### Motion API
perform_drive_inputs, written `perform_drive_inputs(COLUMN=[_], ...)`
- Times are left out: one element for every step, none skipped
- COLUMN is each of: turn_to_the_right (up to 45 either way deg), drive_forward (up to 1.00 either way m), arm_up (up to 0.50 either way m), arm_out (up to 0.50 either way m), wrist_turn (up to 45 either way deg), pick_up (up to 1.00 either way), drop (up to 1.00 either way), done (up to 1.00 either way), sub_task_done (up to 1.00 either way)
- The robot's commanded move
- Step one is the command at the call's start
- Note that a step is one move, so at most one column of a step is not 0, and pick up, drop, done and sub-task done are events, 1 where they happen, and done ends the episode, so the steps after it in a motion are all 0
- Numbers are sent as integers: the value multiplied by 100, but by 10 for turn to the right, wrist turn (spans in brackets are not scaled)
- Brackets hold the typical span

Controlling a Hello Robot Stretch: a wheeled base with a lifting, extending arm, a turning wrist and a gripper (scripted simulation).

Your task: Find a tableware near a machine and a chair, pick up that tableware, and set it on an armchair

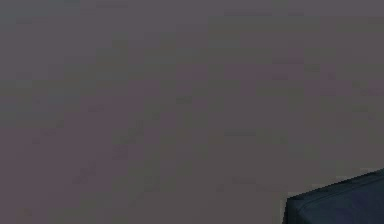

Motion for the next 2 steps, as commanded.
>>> perform_drive_inputs(turn_to_the_right=[0,0], drive_forward=[0,0], arm_up=[0,10], arm_out=[0,0], wrist_turn=[0,0], pick_up=[0,0], drop=[100,0], done=[0,0], sub_task_done=[0,0])
